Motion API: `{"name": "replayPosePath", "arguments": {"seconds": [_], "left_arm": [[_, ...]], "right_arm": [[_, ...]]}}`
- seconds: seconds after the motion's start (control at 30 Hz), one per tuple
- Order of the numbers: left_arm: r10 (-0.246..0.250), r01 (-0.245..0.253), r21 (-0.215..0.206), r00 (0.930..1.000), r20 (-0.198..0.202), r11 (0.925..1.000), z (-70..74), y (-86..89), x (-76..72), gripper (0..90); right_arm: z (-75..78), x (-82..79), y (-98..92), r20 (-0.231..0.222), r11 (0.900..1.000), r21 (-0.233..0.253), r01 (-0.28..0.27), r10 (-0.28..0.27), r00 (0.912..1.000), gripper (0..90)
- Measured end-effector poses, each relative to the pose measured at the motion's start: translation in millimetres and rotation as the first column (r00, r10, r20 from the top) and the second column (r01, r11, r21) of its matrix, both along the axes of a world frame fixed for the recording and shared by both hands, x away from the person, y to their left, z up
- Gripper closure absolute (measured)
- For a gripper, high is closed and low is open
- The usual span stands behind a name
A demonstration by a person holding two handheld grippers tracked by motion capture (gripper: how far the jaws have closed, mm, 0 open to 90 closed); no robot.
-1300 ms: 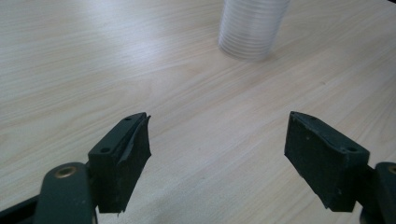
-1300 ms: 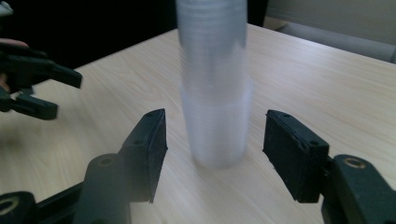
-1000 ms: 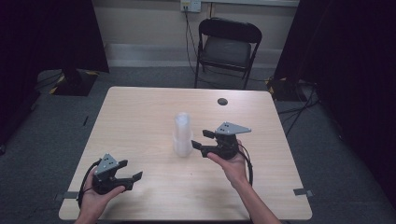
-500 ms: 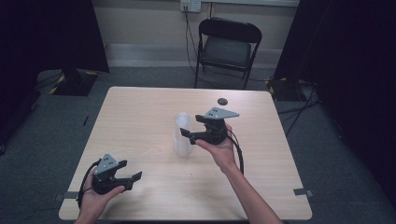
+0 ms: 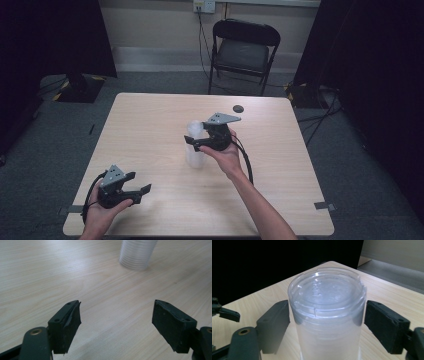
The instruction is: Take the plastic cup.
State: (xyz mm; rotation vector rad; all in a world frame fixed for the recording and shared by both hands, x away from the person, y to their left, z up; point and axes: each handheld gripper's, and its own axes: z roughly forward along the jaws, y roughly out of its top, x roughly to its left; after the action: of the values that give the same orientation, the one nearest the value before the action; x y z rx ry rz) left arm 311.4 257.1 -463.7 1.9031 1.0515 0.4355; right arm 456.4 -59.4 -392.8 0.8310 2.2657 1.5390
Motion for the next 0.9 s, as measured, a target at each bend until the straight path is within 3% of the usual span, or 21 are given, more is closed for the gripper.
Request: {"name": "replayPosePath", "arguments": {"seconds": [0.13, 0.43, 0.7, 0.9], "left_arm": [[-0.001, 0.001, -0.001, 1.0, 0.0, 1.0, 0.2, -0.2, -0.6, 22.7], [0.005, -0.005, 0.006, 0.9999, -0.014, 1.0, -1.1, 0.3, 0.8, 22.5], [0.012, -0.012, 0.007, 0.9997, -0.02, 0.9999, -1.3, 1.5, 1.0, 22.3], [0.009, -0.009, 0.011, 0.9997, -0.021, 0.9999, -1.4, 0.9, 1.3, 22.2]], "right_arm": [[-2.7, -0.4, 2.5, 0.012, 1.0, -0.003, 0.004, -0.004, 0.9999, 23.2], [-19.1, 4.5, 3.3, -0.009, 1.0, -0.009, -0.005, 0.005, 0.9999, 28.5], [-17.8, 2.2, 4.8, 0.037, 1.0, -0.025, -0.001, 0.002, 0.9993, 32.5], [-16.5, 1.9, 4.5, 0.045, 1.0, -0.015, 0.0, 0.001, 0.999, 32.6]]}}
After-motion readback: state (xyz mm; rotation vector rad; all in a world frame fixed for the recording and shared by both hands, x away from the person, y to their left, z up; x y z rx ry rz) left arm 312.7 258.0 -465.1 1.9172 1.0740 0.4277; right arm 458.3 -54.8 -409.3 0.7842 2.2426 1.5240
